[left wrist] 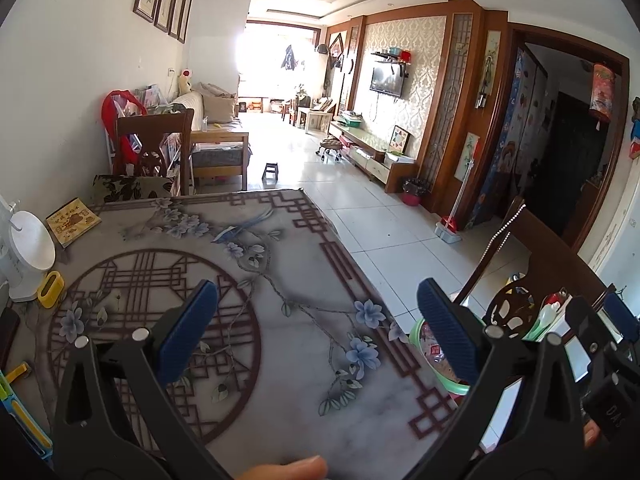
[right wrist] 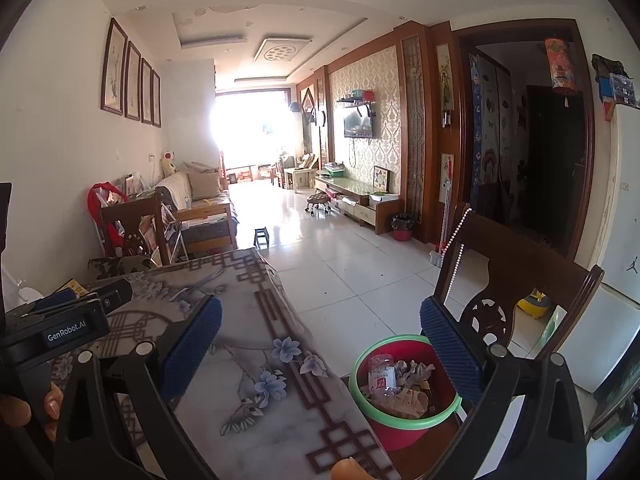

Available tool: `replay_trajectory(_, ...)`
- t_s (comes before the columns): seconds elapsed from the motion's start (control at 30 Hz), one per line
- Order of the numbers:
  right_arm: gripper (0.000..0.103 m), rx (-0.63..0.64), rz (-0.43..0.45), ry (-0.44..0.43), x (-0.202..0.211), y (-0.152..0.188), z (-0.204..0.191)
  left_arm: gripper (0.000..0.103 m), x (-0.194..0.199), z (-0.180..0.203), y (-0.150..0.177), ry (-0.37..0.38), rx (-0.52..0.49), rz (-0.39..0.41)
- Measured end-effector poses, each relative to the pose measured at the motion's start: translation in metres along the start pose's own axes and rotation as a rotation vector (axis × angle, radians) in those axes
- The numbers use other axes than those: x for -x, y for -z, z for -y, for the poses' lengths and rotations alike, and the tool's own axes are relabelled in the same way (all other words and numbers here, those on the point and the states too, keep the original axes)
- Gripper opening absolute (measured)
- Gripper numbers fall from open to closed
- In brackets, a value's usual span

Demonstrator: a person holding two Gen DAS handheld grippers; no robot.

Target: Collect trash

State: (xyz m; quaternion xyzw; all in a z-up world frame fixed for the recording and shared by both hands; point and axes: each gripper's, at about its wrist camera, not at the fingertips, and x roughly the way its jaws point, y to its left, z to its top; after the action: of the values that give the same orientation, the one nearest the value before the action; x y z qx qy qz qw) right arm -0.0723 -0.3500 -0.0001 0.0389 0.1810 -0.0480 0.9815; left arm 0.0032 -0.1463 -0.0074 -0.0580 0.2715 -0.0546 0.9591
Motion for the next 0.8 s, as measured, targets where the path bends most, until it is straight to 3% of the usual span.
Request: replay_trajectory(0.8,0.096,0.012,-0.041,-0.009,-0.013,0.001,-0.004,0.098,-0.010,-0.009,0.003,-0.012,0.020,-0.034)
